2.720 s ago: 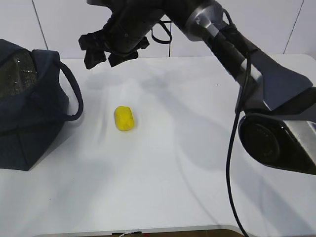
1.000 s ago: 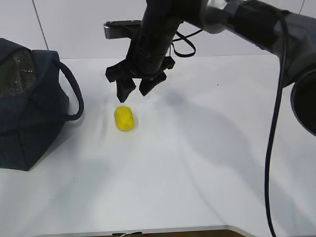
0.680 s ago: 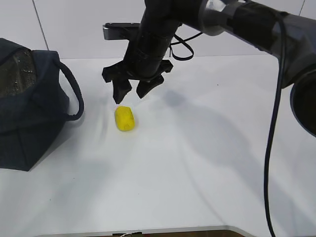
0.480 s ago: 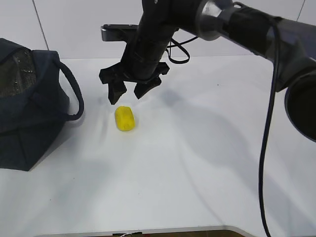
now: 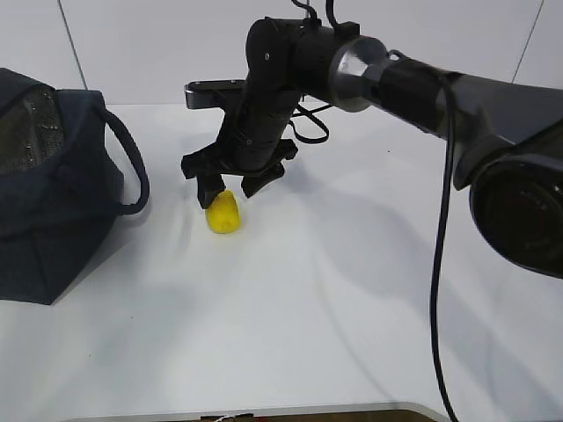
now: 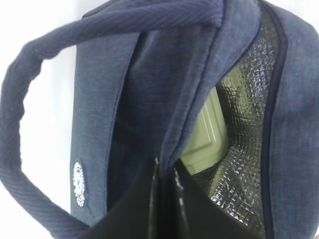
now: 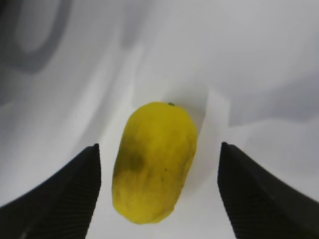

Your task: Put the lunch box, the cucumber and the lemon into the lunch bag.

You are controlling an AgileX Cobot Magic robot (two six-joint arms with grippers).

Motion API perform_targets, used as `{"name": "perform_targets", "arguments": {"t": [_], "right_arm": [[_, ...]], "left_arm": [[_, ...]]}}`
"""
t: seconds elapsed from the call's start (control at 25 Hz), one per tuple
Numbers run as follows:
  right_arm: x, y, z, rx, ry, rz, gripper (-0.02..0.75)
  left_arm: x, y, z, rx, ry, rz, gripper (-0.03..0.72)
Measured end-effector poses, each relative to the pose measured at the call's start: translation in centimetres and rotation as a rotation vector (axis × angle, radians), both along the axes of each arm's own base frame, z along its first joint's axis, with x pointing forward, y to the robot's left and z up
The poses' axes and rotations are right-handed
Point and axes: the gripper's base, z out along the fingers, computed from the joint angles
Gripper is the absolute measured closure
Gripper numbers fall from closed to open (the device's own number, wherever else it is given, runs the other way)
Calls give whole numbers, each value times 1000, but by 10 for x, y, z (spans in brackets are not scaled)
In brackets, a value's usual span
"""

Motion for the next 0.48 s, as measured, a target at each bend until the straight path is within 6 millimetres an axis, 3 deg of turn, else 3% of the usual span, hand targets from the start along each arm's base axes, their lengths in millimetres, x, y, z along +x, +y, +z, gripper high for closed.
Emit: {"name": "perform_targets", "arguments": {"t": [0.48], "right_arm": [[5, 3, -21, 2, 1, -13, 160]], "left_arm": [[0, 0, 0, 0, 0, 0, 702]]}}
